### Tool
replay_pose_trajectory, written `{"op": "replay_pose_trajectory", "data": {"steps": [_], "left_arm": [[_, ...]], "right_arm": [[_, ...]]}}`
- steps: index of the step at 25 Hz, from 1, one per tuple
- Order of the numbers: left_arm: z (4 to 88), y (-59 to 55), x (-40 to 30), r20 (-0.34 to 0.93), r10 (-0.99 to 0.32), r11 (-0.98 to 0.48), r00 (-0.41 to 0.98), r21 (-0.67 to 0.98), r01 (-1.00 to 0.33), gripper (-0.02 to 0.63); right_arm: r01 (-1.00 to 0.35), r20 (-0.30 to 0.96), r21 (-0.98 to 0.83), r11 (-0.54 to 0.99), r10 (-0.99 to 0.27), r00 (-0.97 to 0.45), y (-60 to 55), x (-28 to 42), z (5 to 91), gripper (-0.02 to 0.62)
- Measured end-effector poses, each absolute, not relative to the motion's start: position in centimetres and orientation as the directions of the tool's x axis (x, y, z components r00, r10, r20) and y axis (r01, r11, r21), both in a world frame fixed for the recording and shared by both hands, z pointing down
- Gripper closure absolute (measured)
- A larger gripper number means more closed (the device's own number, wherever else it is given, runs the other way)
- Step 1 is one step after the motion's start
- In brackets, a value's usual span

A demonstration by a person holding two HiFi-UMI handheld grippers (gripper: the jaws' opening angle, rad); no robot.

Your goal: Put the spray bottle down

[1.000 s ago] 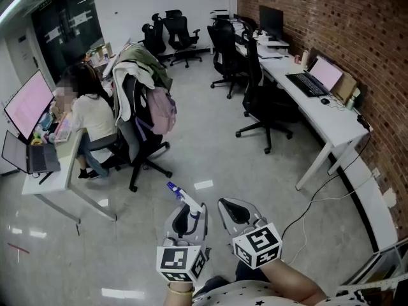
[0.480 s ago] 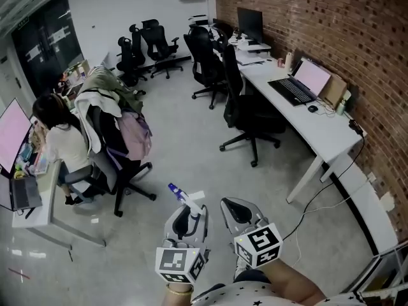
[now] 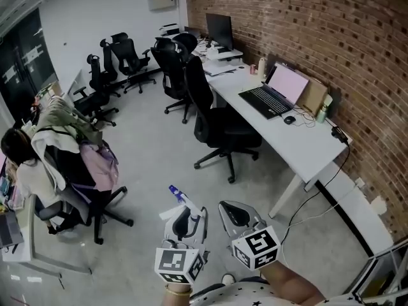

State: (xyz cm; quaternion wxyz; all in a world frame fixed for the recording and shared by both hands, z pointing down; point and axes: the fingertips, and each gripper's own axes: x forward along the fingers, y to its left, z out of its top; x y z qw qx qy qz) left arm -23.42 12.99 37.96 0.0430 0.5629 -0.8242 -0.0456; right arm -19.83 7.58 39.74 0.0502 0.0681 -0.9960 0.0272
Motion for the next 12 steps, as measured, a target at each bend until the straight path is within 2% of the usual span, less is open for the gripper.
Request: {"op": "replay_pose_trajectory", "data": {"steps": [4, 12], "left_arm": [[38.1, 7.1, -22.9, 0.026, -0.953, 0.303, -0.302, 0.125, -0.945, 0.468], [38.9, -4.6, -19.3, 0.052, -0.997, 0.071, -0.065, 0.127, -0.989, 0.468]], "right_arm": [[-0.21, 0.096, -0.049, 0.976, -0.205, -0.974, 1.8, -18.8, 39.5, 0.597], [-0.457, 0.106, -0.047, 0.888, -0.45, -0.887, -9.1, -13.5, 40.0, 0.597]]}}
